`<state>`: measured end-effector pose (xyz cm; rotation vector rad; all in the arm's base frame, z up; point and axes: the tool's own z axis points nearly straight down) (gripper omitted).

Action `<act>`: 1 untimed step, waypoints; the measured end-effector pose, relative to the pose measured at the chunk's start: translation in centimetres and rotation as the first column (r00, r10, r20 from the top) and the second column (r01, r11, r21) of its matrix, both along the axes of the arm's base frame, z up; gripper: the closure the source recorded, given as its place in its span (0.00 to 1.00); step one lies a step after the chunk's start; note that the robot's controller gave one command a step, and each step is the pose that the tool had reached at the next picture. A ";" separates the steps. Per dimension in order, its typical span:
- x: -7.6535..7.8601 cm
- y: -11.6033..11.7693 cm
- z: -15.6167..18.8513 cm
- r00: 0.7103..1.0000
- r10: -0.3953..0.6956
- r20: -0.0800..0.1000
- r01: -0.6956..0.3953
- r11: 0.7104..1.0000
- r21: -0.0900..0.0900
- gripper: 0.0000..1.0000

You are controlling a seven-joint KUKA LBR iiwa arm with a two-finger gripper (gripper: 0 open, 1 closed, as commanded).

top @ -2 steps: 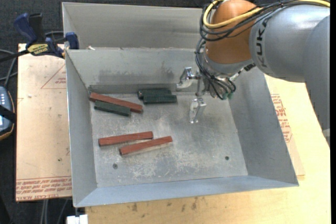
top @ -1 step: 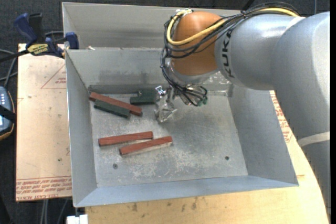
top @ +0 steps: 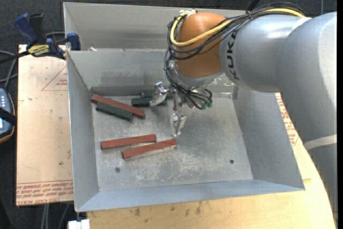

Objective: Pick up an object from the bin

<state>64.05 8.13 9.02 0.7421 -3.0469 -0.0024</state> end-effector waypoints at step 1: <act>0.0 0.0 0.0 1.000 0.000 -0.001 0.000 1.000 0.000 0.00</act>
Offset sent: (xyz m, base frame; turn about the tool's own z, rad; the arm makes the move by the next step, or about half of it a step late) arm -0.0313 0.0047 -0.0187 -0.1830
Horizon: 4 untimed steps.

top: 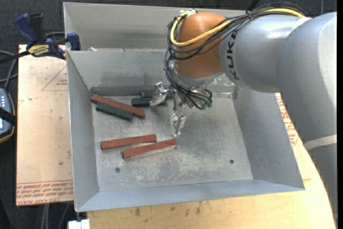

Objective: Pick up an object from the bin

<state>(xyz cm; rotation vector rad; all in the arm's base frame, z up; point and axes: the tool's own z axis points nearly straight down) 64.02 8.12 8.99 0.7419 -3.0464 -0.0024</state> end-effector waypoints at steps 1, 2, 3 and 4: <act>-0.1 0.0 0.0 1.000 0.004 0.001 -0.004 1.000 0.000 0.00; 1.2 -2.8 -0.6 0.982 0.187 0.003 -0.187 0.982 0.009 0.00; 1.2 5.0 -0.8 0.997 0.076 0.015 -0.076 0.997 0.006 1.00; 1.1 4.8 -0.9 0.997 0.076 0.012 -0.076 0.997 0.003 0.00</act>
Offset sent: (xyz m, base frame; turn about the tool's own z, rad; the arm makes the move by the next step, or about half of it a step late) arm 0.0164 -0.0449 -0.0113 -0.1984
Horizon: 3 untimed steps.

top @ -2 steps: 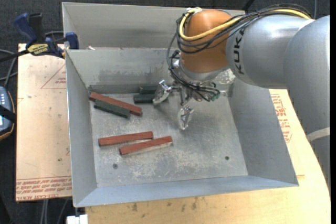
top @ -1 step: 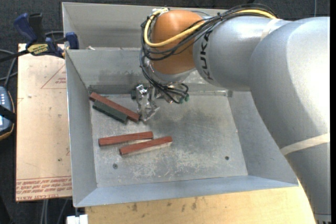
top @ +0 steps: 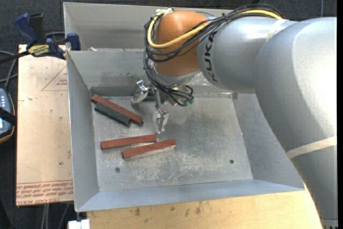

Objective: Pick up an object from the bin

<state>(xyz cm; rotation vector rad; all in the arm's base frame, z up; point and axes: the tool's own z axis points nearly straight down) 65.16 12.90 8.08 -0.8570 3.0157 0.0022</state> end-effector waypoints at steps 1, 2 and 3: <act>0.0 0.0 0.0 1.000 0.000 0.000 0.000 1.000 0.000 0.00; 0.3 6.9 -0.2 1.000 -0.009 0.004 0.009 1.000 0.003 1.00; 0.3 6.9 -0.2 1.000 -0.009 0.003 0.009 1.000 0.003 1.00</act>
Offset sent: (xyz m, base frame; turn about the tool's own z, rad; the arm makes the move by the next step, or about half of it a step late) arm 0.0008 0.0670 -0.0054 0.0074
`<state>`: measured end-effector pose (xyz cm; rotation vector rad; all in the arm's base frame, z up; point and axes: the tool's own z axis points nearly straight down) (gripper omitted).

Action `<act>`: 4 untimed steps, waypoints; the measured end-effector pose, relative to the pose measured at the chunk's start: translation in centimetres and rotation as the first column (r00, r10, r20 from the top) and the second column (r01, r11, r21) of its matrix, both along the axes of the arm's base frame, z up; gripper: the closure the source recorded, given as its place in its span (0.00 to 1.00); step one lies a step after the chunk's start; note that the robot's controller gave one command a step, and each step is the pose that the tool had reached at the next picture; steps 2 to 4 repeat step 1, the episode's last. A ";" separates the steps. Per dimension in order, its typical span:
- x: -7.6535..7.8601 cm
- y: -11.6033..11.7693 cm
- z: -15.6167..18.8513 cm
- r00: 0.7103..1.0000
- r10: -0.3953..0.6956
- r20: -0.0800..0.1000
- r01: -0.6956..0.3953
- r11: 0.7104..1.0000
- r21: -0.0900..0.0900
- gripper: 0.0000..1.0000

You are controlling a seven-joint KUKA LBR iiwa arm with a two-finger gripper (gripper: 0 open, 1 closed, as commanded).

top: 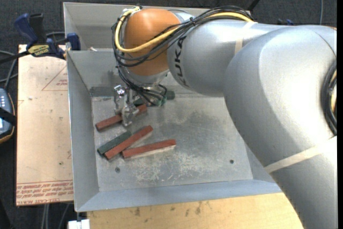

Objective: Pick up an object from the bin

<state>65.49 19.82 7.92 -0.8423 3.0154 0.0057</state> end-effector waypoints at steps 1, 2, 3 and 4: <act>-2.3 -0.1 20.2 0.998 -0.059 0.003 0.059 0.998 -0.001 1.00; -2.3 -0.1 20.2 0.998 -0.059 0.003 0.059 0.998 -0.001 1.00; -2.3 -0.1 20.2 0.998 -0.059 0.003 0.059 0.998 -0.001 1.00; -2.3 -0.1 20.2 0.998 -0.059 0.003 0.059 0.998 -0.001 1.00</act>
Offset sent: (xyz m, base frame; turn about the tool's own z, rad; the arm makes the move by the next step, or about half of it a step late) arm 0.0000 0.0000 0.0000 0.0000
